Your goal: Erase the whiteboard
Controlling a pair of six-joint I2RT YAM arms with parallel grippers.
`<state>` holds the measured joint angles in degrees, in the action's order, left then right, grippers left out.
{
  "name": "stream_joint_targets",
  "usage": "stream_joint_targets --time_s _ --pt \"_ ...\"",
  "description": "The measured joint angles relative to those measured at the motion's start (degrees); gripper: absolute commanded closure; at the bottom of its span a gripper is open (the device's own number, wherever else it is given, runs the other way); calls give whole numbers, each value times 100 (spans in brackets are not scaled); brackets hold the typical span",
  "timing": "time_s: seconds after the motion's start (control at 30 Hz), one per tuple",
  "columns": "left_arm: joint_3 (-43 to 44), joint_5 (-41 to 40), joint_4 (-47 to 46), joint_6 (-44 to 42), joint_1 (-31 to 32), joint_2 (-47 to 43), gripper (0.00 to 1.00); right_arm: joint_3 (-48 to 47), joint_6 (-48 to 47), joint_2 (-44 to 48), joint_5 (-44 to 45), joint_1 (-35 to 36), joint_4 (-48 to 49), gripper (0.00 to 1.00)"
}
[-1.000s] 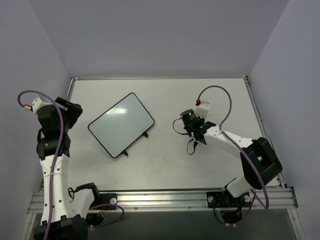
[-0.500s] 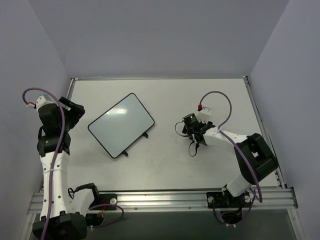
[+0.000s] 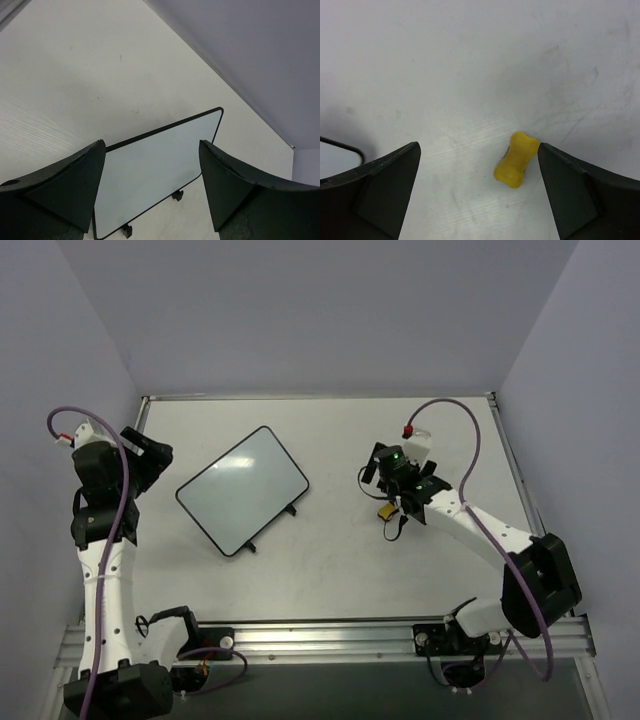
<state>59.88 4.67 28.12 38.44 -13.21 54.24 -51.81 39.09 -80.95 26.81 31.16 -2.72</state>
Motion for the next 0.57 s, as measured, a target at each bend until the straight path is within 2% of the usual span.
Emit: stream_joint_targets --time_s 0.23,0.57 --pt "225 507 79 -297 4 273 16 -1279 -664 890 -31 0 -120 0" --pt "343 721 212 -573 157 337 16 -1167 -1123 1904 -144 0 17 0"
